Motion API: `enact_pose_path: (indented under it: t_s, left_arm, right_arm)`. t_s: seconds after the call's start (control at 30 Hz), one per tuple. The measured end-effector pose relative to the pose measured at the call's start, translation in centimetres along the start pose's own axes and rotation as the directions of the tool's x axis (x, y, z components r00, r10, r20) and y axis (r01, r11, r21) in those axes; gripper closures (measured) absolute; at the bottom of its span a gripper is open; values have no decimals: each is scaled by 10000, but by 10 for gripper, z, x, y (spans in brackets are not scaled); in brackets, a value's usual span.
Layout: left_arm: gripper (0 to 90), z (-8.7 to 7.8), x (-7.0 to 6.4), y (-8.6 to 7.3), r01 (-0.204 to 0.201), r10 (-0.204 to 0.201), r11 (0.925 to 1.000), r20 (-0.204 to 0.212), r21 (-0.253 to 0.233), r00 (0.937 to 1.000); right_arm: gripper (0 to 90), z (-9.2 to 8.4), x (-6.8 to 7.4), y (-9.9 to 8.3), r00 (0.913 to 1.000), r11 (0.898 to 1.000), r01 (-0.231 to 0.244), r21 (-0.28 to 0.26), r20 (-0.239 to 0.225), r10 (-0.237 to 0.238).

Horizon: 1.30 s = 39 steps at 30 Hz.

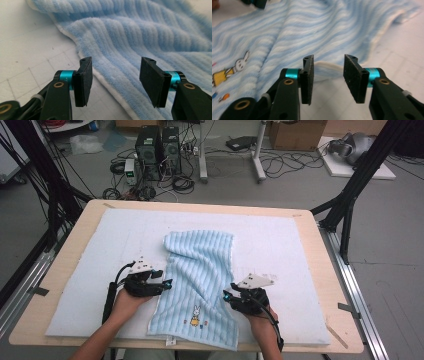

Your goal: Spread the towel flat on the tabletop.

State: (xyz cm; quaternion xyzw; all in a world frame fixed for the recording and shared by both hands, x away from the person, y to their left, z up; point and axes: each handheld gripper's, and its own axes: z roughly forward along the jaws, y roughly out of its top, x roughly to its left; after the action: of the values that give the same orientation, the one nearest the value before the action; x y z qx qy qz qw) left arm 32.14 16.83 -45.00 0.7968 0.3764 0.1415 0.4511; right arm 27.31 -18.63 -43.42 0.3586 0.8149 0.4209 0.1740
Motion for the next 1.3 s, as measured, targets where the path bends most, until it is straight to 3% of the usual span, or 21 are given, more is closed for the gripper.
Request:
enact_pose_path:
  t_s: [0.03,0.13,0.17,0.27,0.3,0.33,0.43,0.47,0.5,0.53,0.57,0.63,0.73,0.97,1.07,1.13,1.17,1.2,1.23,1.27,1.3]
  left_arm:
    - [441,2,-1,1,-78,80,9997,-73,244,9999]
    - [441,4,-4,1,-419,419,9978,5,508,9991]
    - [475,6,-9,1,-879,880,9938,25,685,9961]
    - [531,7,-12,2,-1068,1071,9917,-10,714,9942]
    - [608,6,-12,1,-1058,1056,9917,68,726,9944]
    - [608,6,-12,1,-1043,1039,9918,92,736,9945]
    - [833,2,-13,-1,-1055,1034,9920,330,693,9941]
    - [833,2,-14,-2,-1089,1067,9917,355,687,9937]
    - [844,-1,-14,-3,-1119,1089,9911,433,719,9931]
    - [845,-1,-14,-3,-1119,1089,9911,433,719,9931]
    - [845,-3,-14,-4,-1053,1015,9919,541,713,9934]
    - [847,-7,-13,-7,-989,943,9925,653,723,9934]
    - [851,-14,-14,-12,-940,877,9928,842,745,9926]
    - [853,-29,-18,-21,-915,814,9923,1169,839,9898]
    - [853,-30,-19,-22,-908,805,9924,1207,825,9894]
    - [853,-31,-19,-23,-886,785,9928,1208,805,9896]
    - [850,-31,-19,-23,-807,716,9940,1194,733,9903]
    - [848,-31,-19,-23,-807,716,9940,1194,733,9903]
    - [846,-32,-19,-23,-777,703,9950,1122,631,9912]
    - [845,-32,-19,-23,-777,703,9950,1122,631,9912]
    - [845,-32,-19,-23,-693,627,9960,1110,563,9918]
  right_arm:
    - [752,-4,-4,1,9998,9998,-178,-96,-95,177]
    - [749,-5,-4,1,9999,9999,-101,-68,-129,101]
    - [677,-3,-3,1,9998,9999,-145,-62,-125,144]
    - [600,0,-2,2,9992,9992,-394,-108,-92,393]
    - [528,6,-1,2,9987,9987,-515,-25,-47,514]
    - [528,6,-1,2,9987,9987,-515,-25,-47,514]
    - [560,17,2,1,9983,9981,-349,499,494,324]
    - [560,17,2,1,9983,9981,-349,499,494,324]
    - [654,21,2,0,9987,9952,-359,912,389,325]
    - [654,21,2,0,9987,9952,-359,912,389,325]
    - [769,21,2,0,9997,9950,-238,972,87,230]
    - [841,21,3,0,10000,9948,62,1014,-22,-60]
    - [852,20,4,0,9999,9947,125,1024,37,-130]
    - [891,1,-20,-8,9892,9938,-673,881,1360,549]
    - [886,-3,-25,-11,9852,9926,-926,782,1516,800]
    - [799,-5,-27,-11,9848,9923,-1106,550,1404,1020]
    - [686,-5,-25,-9,9876,9935,-1125,167,1123,1100]
    - [686,-5,-25,-9,9876,9935,-1125,167,1123,1100]
    - [552,-2,-19,-3,9901,9936,-1123,-109,835,1128]
    - [552,-2,-19,-3,9901,9936,-1123,-109,835,1128]
    - [444,4,-11,2,9917,9929,-1157,-271,533,1170]
